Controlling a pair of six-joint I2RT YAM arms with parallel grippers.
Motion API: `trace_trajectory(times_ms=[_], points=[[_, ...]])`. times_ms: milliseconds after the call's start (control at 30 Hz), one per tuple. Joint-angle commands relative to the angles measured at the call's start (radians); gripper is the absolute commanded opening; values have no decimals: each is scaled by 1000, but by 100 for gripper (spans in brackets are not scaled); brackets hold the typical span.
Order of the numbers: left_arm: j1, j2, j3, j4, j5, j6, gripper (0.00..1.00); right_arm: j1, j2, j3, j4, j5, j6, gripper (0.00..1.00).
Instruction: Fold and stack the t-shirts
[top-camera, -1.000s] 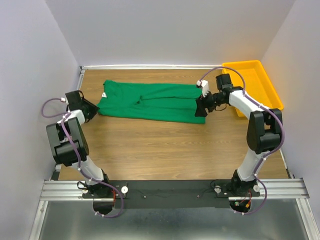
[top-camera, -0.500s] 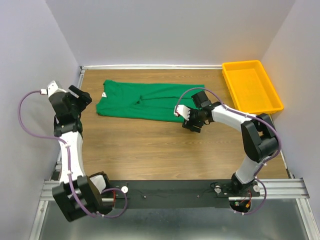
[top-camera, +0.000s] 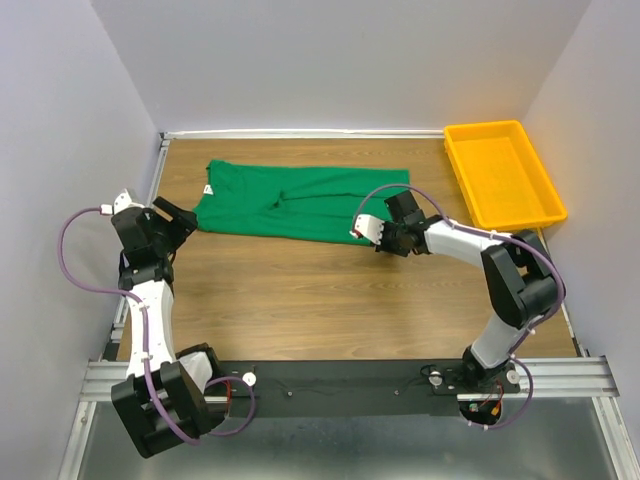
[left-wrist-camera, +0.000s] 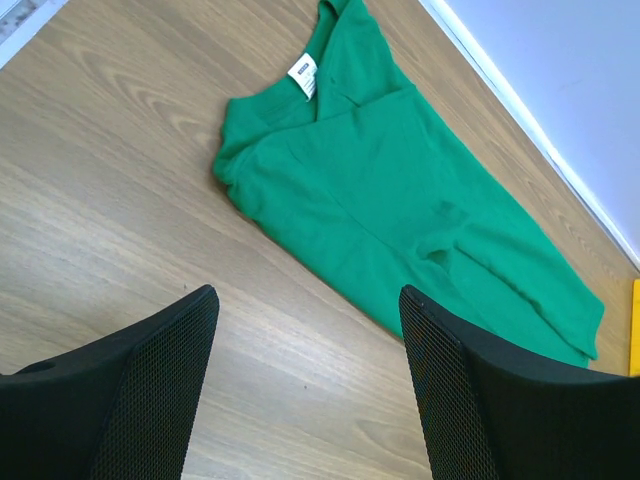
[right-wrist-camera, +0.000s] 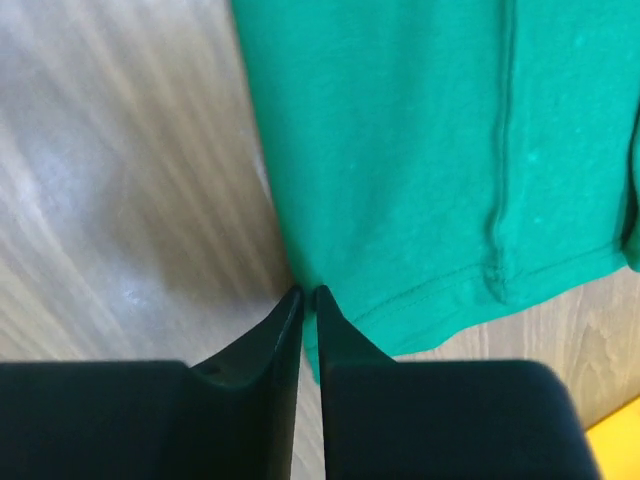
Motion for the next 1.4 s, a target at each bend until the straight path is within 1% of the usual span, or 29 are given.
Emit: trace_trajectory(times_ms=[0, 100, 133, 167, 200, 233, 267, 300, 333, 367, 400, 433, 500, 533, 567, 600, 633, 700, 733, 833, 1033, 1200, 1267, 1300, 1367], points=[[7, -10, -21, 6, 53, 6, 80, 17, -48, -88, -108, -82, -30, 11], [5, 9, -39, 11, 70, 5, 80, 54, -108, -131, -203, -150, -76, 6], [7, 12, -46, 20, 73, 3, 80, 111, -170, -150, -260, -194, -82, 3], [5, 15, -50, 27, 77, 0, 80, 153, -203, -173, -282, -216, -87, 1], [5, 18, -62, 37, 89, -9, 80, 205, -236, -217, -299, -239, -75, 1], [5, 20, -66, 53, 95, -12, 80, 321, -275, -237, -303, -244, -61, 1], [7, 27, -67, 58, 104, -17, 80, 371, -321, -251, -303, -253, -21, 1], [5, 32, -63, 60, 113, -18, 80, 434, -333, -241, -294, -283, 7, 4], [5, 38, -61, 61, 119, -20, 80, 448, -333, -222, -293, -300, 33, 9], [7, 39, -58, 57, 121, -18, 80, 449, -326, -196, -293, -314, 59, 17], [5, 36, -55, 54, 124, -17, 80, 449, -291, -158, -291, -316, 123, 26], [5, 32, -52, 47, 120, -17, 80, 445, -275, -86, -288, -298, 148, 50], [5, 17, -58, 40, 118, -14, 80, 385, -226, 12, -264, -281, 217, 69], [5, 10, -61, 37, 116, -14, 80, 309, -202, 45, -241, -271, 229, 73], [7, 4, -69, 37, 116, -14, 80, 267, -177, 72, -235, -253, 214, 75], [7, 3, -76, 34, 118, -14, 80, 227, -118, 91, -225, -226, 196, 76], [5, 1, -84, 34, 121, -15, 80, 153, -93, 114, -190, -148, 173, 78], [5, -3, -101, 34, 126, -18, 80, 79, -27, 118, -163, -74, 87, 78], [5, -5, -106, 38, 127, -20, 80, 19, -13, 122, -144, -60, 62, 78], [7, -17, -125, 46, 126, -23, 80, -53, 12, 120, -141, -44, -5, 78], [7, -17, -158, 66, 135, -29, 80, -67, 7, 102, -138, -63, -4, 77], [7, -16, -161, 69, 138, -29, 80, -67, 47, 82, -106, -34, 5, 73], [5, -17, -162, 69, 138, -28, 80, -67, 59, 68, -87, -15, 2, 65], [5, -19, -164, 69, 139, -28, 80, -67, 71, 66, -75, -3, 1, 57], [5, -22, -165, 70, 141, -28, 80, -67, 81, 63, -70, 6, -1, 50]])
